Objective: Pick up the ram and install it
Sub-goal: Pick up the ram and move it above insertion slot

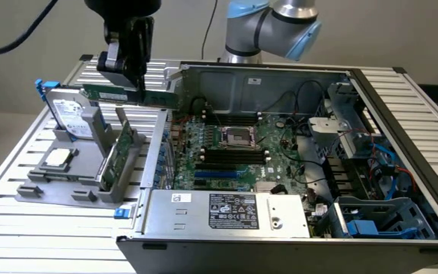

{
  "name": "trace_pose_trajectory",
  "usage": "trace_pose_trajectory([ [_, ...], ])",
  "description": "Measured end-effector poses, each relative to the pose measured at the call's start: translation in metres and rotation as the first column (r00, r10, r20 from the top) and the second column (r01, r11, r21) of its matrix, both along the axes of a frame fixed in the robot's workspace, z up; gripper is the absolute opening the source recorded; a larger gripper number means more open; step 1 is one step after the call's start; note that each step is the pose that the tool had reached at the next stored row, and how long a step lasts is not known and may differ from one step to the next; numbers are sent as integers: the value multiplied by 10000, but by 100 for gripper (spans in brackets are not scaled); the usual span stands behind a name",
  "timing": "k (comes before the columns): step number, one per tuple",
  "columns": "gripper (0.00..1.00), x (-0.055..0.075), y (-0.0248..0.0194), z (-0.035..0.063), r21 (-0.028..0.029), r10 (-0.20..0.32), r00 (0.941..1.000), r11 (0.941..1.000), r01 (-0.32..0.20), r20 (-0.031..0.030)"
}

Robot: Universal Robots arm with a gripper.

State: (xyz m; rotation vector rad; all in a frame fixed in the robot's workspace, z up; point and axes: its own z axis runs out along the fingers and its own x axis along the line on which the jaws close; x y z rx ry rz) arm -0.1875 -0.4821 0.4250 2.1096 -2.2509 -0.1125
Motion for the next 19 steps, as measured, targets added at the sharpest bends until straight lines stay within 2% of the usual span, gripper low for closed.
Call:
trace_pose_trajectory([
  [19,14,862,5,83,109,0,10000,9999,0,-17],
])
